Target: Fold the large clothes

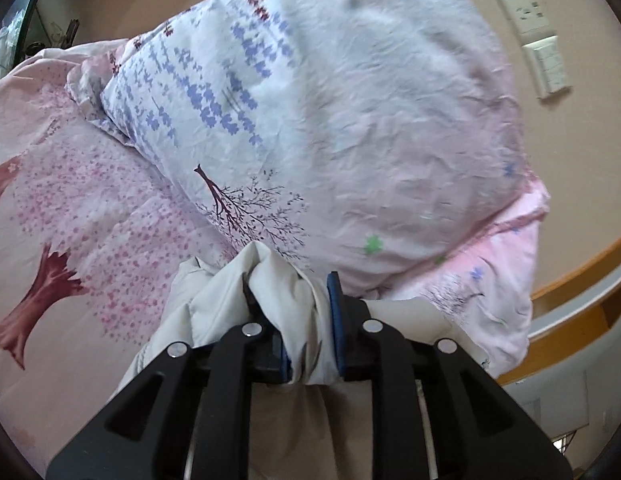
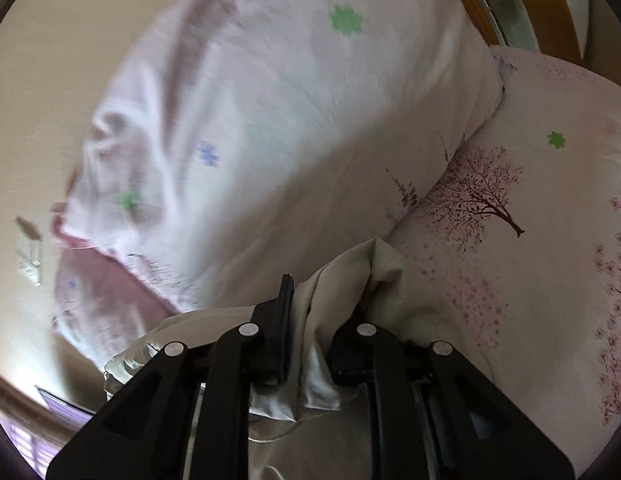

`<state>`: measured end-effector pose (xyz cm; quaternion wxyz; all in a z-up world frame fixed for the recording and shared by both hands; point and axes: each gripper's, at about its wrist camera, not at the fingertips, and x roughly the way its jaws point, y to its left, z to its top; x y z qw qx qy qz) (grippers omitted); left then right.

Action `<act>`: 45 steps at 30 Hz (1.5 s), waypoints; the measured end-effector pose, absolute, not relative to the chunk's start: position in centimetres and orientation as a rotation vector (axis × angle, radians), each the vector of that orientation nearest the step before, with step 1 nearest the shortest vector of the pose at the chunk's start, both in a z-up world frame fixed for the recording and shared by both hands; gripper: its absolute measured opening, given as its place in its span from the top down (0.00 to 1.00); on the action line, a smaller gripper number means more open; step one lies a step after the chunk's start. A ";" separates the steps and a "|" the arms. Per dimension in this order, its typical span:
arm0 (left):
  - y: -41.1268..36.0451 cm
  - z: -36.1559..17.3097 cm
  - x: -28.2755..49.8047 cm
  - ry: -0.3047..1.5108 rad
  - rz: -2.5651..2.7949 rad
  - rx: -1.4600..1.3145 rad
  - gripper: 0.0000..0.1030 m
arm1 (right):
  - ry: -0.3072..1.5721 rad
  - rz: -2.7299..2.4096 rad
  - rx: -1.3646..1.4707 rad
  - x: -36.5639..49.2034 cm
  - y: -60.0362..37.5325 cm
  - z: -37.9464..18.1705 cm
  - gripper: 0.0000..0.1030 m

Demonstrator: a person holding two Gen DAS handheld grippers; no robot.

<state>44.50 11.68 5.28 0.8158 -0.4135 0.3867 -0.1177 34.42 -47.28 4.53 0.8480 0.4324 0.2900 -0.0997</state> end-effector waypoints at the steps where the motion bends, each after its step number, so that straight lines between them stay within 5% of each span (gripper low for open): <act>1: 11.6 5.0 45.1 0.838 -0.237 -0.884 0.81 | 0.622 -0.220 0.907 34.9 -47.2 4.5 0.83; 5: 11.1 4.5 46.7 0.880 -0.202 -0.884 0.78 | 0.653 -0.243 0.899 36.3 -46.9 4.7 0.73; 7: 11.0 4.3 47.1 0.890 -0.209 -0.902 0.69 | 0.642 -0.228 0.905 36.4 -46.8 5.3 0.56; 10: 11.3 4.4 47.0 0.876 -0.250 -0.962 0.48 | 0.589 -0.218 0.895 35.6 -46.9 6.6 0.40; 12: 11.7 4.8 46.8 0.851 -0.283 -1.002 0.24 | 0.522 -0.227 0.851 34.5 -46.7 8.0 0.32; 15: 12.9 6.6 45.8 0.760 -0.311 -1.012 0.13 | 0.394 -0.269 0.714 32.0 -45.8 10.9 0.27; 23: 10.1 12.3 39.5 0.648 -0.405 -0.588 0.14 | 0.481 -0.056 0.208 28.7 -35.9 13.1 0.27; 31: -0.4 9.9 35.0 0.705 -0.474 -0.057 0.15 | 0.600 0.042 -0.027 29.4 -28.8 9.5 0.30; 45: -1.8 6.0 43.9 0.823 -0.257 -0.049 0.16 | 0.860 -0.205 -0.032 40.2 -30.2 3.2 0.25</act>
